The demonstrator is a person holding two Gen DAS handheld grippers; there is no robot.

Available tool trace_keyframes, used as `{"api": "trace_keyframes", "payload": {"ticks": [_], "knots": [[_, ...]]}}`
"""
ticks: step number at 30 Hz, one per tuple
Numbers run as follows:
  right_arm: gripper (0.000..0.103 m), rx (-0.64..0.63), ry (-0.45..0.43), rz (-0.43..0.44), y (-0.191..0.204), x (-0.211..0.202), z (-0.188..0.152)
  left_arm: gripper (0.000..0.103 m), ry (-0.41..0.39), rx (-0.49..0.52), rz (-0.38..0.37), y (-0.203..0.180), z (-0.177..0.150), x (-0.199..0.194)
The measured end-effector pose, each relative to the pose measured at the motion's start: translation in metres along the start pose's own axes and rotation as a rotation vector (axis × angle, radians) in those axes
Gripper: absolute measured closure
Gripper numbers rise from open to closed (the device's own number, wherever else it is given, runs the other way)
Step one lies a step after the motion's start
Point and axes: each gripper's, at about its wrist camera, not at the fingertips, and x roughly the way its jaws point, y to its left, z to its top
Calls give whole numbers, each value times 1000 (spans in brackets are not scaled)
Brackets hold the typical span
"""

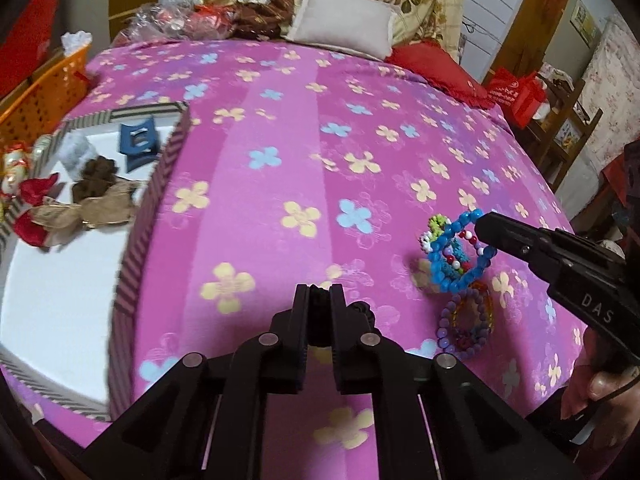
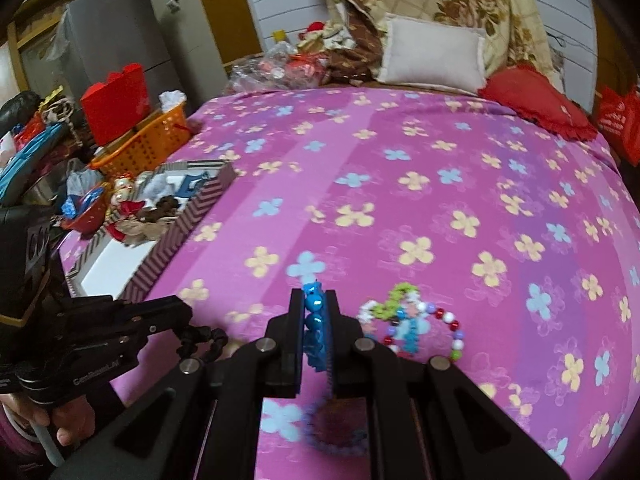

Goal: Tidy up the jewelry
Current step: 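Carry both items to the white tray and release the blue bracelet from the right tool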

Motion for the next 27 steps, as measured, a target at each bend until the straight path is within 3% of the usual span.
{"api": "trace_keyframes", "payload": {"ticks": [27], "knots": [[95,-197,11,165,149,32,45,98,-103,-121,206,115,1,-59]]}}
